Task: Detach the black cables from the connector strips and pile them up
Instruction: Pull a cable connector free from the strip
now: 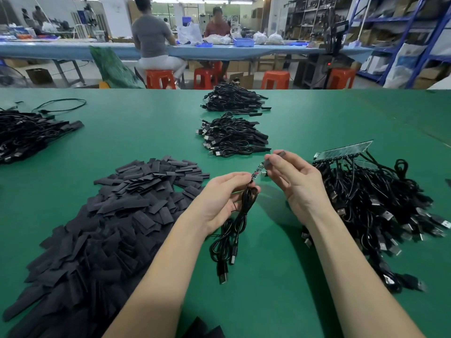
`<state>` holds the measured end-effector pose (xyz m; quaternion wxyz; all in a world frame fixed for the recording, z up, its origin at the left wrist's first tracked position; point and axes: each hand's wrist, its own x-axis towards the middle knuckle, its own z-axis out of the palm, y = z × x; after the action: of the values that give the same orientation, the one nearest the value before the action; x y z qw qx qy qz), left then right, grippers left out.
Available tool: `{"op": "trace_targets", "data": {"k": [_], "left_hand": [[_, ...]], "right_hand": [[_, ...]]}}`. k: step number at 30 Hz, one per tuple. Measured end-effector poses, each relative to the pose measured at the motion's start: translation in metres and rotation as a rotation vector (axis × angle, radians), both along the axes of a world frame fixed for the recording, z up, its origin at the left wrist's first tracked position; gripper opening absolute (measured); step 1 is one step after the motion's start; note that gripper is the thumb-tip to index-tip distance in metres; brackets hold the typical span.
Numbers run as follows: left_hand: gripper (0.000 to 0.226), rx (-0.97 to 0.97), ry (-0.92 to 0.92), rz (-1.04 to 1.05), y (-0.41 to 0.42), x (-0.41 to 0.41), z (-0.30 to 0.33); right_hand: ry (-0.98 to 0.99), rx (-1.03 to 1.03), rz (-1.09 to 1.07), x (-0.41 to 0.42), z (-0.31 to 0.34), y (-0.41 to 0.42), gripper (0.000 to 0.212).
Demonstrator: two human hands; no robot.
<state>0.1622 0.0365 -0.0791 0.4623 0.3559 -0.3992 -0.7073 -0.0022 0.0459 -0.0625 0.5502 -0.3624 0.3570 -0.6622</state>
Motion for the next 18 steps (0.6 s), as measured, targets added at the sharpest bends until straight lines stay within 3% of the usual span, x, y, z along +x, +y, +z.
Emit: {"op": "trace_targets", "data": {"k": [7, 18], "left_hand": [[0.007, 0.001, 0.016, -0.022, -0.0007, 0.0010, -0.0007], [0.007, 0.012, 0.009, -0.047, 0.0012, 0.0007, 0.0018]], "right_hand": [[-0.072, -0.008, 0.027, -0.0025, -0.0020, -0.0008, 0.029], [-0.075, 0.004, 0.002, -0.0064, -0.0029, 0.0001, 0.009]]}}
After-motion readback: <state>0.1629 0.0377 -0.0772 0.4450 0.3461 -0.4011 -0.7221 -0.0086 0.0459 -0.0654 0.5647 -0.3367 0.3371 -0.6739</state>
